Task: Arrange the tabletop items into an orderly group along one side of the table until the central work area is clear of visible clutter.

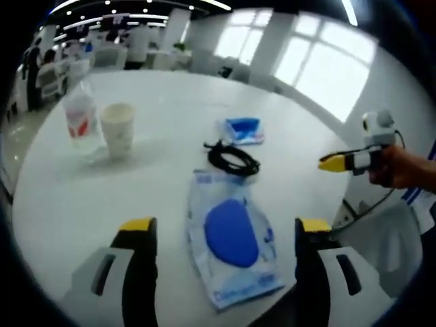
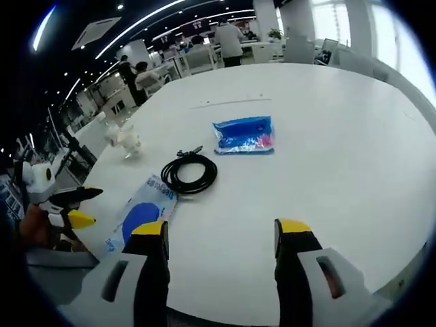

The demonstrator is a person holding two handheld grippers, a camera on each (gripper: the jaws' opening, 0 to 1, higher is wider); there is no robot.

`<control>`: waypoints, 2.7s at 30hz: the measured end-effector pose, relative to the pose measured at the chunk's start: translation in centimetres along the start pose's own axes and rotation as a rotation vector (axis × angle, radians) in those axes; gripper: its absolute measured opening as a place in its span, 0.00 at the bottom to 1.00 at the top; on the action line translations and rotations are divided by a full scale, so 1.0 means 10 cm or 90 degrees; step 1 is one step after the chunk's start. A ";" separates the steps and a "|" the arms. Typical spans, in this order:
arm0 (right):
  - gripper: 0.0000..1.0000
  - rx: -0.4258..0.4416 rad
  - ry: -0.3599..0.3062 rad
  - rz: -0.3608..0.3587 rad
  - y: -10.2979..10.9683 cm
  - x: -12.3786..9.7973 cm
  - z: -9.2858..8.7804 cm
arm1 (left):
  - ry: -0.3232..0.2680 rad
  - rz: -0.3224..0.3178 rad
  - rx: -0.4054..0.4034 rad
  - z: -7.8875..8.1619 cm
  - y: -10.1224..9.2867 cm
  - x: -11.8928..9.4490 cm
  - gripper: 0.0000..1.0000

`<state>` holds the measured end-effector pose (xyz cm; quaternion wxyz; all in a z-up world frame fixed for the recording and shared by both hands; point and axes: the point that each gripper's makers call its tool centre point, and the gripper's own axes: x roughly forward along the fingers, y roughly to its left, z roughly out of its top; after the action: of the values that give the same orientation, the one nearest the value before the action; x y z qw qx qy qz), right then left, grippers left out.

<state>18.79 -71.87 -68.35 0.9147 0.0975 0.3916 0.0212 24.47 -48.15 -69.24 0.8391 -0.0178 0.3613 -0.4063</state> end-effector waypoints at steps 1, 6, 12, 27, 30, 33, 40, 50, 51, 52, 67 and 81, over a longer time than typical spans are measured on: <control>0.63 0.000 0.000 0.000 0.02 -0.01 -0.01 | -0.001 0.000 -0.001 0.00 0.01 -0.01 0.80; 0.64 -0.003 -0.002 0.000 0.12 -0.06 -0.06 | 0.000 0.022 -0.001 0.01 0.07 -0.03 0.80; 0.64 -0.007 -0.018 0.018 0.22 -0.08 -0.08 | 0.007 0.037 0.006 -0.02 0.08 -0.05 0.79; 0.63 -0.004 0.023 0.120 0.32 0.03 -0.43 | 0.037 0.099 0.038 -0.07 0.09 -0.21 0.80; 0.63 -0.017 0.022 0.129 0.33 0.07 -0.41 | 0.036 0.108 0.025 -0.11 0.04 -0.26 0.81; 0.63 -0.034 0.030 0.143 0.36 0.10 -0.43 | 0.051 0.119 0.033 -0.18 0.04 -0.29 0.81; 0.62 -0.012 0.028 0.160 0.43 0.09 -0.43 | 0.043 0.119 0.023 -0.17 0.07 -0.28 0.81; 0.62 -0.019 0.018 0.143 0.39 0.13 -0.40 | 0.027 0.109 0.046 -0.11 0.01 -0.27 0.82; 0.62 -0.017 0.018 0.142 0.39 0.16 -0.40 | 0.018 0.109 0.045 -0.07 0.02 -0.29 0.82; 0.62 -0.014 0.016 0.141 0.39 0.16 -0.39 | 0.009 0.108 0.038 -0.05 0.02 -0.30 0.82; 0.58 -0.152 -0.002 0.171 0.79 0.66 0.20 | -0.021 0.119 0.005 0.02 0.14 -0.35 0.81; 0.51 -0.160 0.047 0.192 0.90 1.39 0.44 | -0.030 0.129 -0.029 0.02 0.24 -0.39 0.81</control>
<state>31.91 -62.12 -73.49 0.8912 0.0393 0.4002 0.2100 24.62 -43.95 -67.56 0.8835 -0.0102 0.3506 -0.3105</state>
